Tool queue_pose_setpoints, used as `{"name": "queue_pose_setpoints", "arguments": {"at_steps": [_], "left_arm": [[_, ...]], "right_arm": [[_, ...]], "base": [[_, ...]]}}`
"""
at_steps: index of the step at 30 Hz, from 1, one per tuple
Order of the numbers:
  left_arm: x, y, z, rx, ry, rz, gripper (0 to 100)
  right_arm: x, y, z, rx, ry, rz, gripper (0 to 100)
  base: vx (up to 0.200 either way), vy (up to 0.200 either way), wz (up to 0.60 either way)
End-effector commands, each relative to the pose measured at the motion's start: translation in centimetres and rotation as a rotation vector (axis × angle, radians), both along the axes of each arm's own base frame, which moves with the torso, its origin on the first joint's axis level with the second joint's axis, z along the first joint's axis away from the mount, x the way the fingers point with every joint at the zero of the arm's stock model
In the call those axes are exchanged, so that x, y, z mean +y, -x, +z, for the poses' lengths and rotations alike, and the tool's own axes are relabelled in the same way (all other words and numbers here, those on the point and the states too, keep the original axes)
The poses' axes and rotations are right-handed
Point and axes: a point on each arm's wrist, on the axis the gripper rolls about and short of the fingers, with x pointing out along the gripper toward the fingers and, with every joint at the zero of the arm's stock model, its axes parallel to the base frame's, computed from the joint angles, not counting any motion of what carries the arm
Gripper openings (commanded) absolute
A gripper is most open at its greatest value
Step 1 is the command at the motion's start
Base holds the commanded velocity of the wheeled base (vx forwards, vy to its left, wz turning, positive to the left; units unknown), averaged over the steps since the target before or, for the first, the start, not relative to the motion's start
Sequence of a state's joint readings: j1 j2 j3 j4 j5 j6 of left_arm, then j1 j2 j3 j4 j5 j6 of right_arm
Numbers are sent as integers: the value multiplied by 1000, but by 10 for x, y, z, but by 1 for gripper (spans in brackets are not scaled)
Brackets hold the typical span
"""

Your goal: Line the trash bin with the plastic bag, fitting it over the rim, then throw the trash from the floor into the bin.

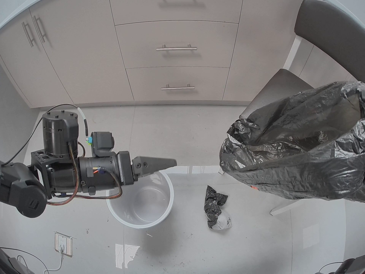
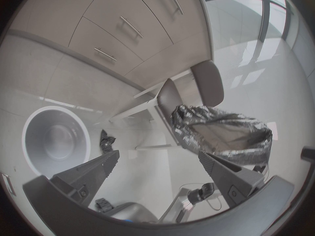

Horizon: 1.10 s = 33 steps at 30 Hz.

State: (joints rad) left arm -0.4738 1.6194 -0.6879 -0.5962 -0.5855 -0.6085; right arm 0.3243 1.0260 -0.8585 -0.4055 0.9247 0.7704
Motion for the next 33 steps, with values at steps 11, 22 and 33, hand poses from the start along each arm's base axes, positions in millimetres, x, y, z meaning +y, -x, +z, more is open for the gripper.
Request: {"name": "queue_pose_setpoints", "arguments": {"at_steps": [11, 22, 33], "left_arm": [[-52, -16, 0, 30, 56, -109, 100], [-78, -13, -13, 59, 35, -178, 100], [-103, -15, -28, 97, 20, -225, 100]], "right_arm": [[17, -1, 5, 0, 1, 122, 0], [16, 9, 9, 13, -23, 159, 0], [5, 33, 15, 15, -60, 200, 0]], "base": [[0, 0, 0], [0, 0, 0], [0, 0, 0]]}}
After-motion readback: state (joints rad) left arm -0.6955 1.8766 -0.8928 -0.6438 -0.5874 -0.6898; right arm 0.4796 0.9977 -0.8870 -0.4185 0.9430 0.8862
